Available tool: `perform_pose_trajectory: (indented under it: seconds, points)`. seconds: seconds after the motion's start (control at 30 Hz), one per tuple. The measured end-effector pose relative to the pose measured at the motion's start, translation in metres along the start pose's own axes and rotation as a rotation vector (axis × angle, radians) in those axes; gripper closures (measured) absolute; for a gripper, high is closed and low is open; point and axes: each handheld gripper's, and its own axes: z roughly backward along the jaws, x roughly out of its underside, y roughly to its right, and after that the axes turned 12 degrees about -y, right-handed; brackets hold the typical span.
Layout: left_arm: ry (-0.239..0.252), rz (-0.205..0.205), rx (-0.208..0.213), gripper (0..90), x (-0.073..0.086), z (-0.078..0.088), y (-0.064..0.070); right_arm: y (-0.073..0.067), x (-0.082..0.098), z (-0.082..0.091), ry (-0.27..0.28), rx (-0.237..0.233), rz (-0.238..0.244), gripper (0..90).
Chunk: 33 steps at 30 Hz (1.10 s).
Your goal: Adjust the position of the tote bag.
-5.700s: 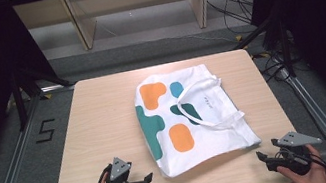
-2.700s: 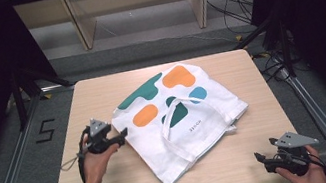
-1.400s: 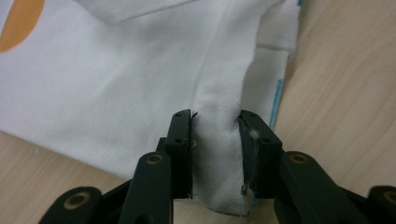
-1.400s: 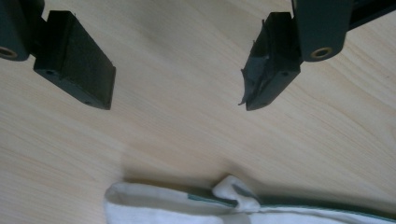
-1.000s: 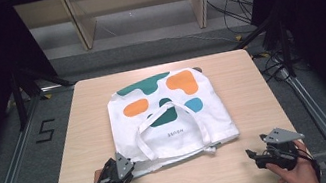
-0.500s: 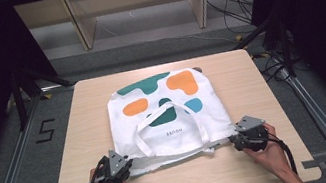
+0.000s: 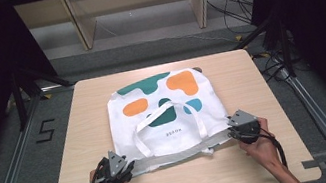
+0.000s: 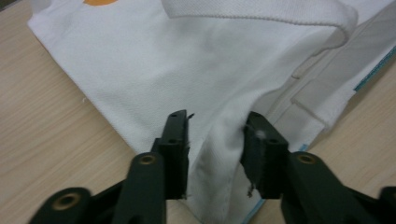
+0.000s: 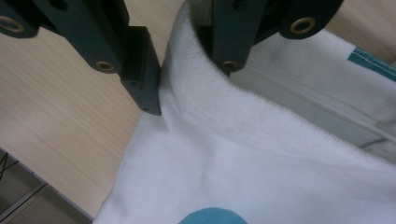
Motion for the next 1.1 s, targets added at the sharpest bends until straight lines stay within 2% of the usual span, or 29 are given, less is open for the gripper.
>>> perform_pose_trajectory:
  seconds: [0.03,0.07,0.13,0.17,0.2,0.23,0.27,0.3,0.33,0.37,0.4,0.43,0.47,0.5,0.53,0.57,0.6,0.63,0.67,0.7,0.8,0.83,0.87,0.9,0.93,1.0,1.03,1.07,1.1]
  points:
    - [0.001,0.012,-0.024,49.8,0.000,-0.002,0.003,0.001,0.000,0.003,0.002,-0.006,-0.033,74.7]
    - [0.001,0.020,-0.030,42.8,0.000,-0.003,0.005,0.000,0.000,0.005,0.005,0.001,-0.036,75.1]
    - [0.014,0.031,-0.023,35.0,-0.002,-0.004,0.014,-0.002,0.000,0.006,0.003,0.018,-0.007,75.3]
    - [-0.002,0.002,-0.026,34.0,-0.003,-0.005,0.017,-0.003,0.000,0.006,-0.006,0.017,-0.006,75.5]
    - [-0.008,0.009,-0.064,33.7,-0.003,-0.007,0.019,-0.005,0.001,0.007,-0.012,0.019,-0.005,75.6]
    - [-0.006,-0.015,-0.076,32.8,-0.004,-0.009,0.015,-0.006,0.002,0.008,-0.015,0.018,-0.008,75.9]
    - [-0.006,-0.015,-0.076,33.7,-0.004,-0.009,0.015,-0.006,0.002,0.008,-0.015,0.018,-0.008,75.9]
    - [-0.023,0.041,-0.075,35.8,0.001,-0.011,0.006,-0.004,0.005,0.013,-0.023,0.017,0.001,76.4]
    - [-0.023,0.041,-0.075,32.2,0.001,-0.011,0.006,-0.004,0.005,0.013,-0.023,0.017,0.001,76.4]
    - [-0.017,0.080,-0.042,32.8,0.004,-0.009,-0.003,-0.002,0.010,0.020,-0.022,0.003,-0.008,76.6]
    - [-0.017,0.080,-0.042,34.3,0.004,-0.009,-0.003,-0.004,0.012,0.022,-0.016,-0.005,-0.026,76.5]
    - [-0.008,0.048,-0.077,37.4,0.004,-0.007,0.002,-0.007,0.014,0.025,-0.015,-0.006,-0.024,76.5]
    - [-0.008,0.048,-0.077,42.0,0.004,-0.007,0.002,-0.007,0.014,0.025,-0.015,-0.006,-0.024,76.5]
    - [-0.043,-0.005,-0.100,42.9,0.006,-0.008,0.006,-0.013,0.020,0.031,-0.028,-0.010,0.004,76.5]
    - [-0.043,-0.005,-0.100,42.6,0.006,-0.008,0.006,-0.015,0.023,0.034,-0.036,-0.014,0.011,76.5]
    - [-0.070,-0.012,-0.099,42.6,0.008,-0.011,0.004,-0.015,0.023,0.034,-0.036,-0.014,0.011,76.5]
    - [-0.067,-0.009,-0.111,41.9,0.009,-0.012,0.004,-0.020,0.029,0.040,-0.036,-0.025,-0.003,76.3]
    - [-0.082,-0.010,-0.164,42.3,0.012,-0.013,0.005,-0.021,0.031,0.043,-0.036,-0.030,-0.003,76.3]
    - [-0.094,-0.004,-0.166,45.7,0.014,-0.011,0.004,-0.023,0.034,0.046,-0.040,-0.021,0.003,76.4]
    - [-0.086,0.011,-0.146,45.6,0.016,-0.011,0.004,-0.024,0.037,0.048,-0.044,-0.025,0.012,76.3]
    - [-0.066,0.035,-0.071,53.5,0.016,-0.008,-0.001,-0.026,0.042,0.049,-0.043,-0.035,0.003,75.9]
    - [-0.050,0.038,-0.068,57.8,0.016,-0.007,-0.003,-0.026,0.042,0.050,-0.041,-0.035,0.004,75.7]
    - [-0.057,0.018,-0.055,62.1,0.016,-0.005,-0.005,-0.026,0.042,0.050,-0.039,-0.035,0.012,75.3]
    - [-0.052,0.013,-0.042,65.5,0.016,-0.007,-0.006,-0.028,0.041,0.050,-0.037,-0.040,-0.013,74.9]
    - [-0.052,0.013,-0.042,67.6,0.016,-0.007,-0.006,-0.026,0.041,0.050,-0.040,-0.045,0.010,74.4]
    - [-0.037,0.024,-0.026,71.5,0.015,-0.009,-0.006,-0.026,0.041,0.048,-0.030,-0.055,-0.019,73.2]
    - [-0.038,0.011,-0.032,72.5,0.014,-0.010,-0.007,-0.025,0.042,0.047,-0.029,-0.062,-0.022,72.6]
    - [-0.040,0.030,-0.024,72.9,0.014,-0.012,-0.006,-0.024,0.042,0.047,-0.024,-0.068,-0.030,72.1]
    - [-0.044,0.022,-0.028,73.3,0.014,-0.014,-0.006,-0.024,0.042,0.046,-0.020,-0.073,-0.049,71.8]
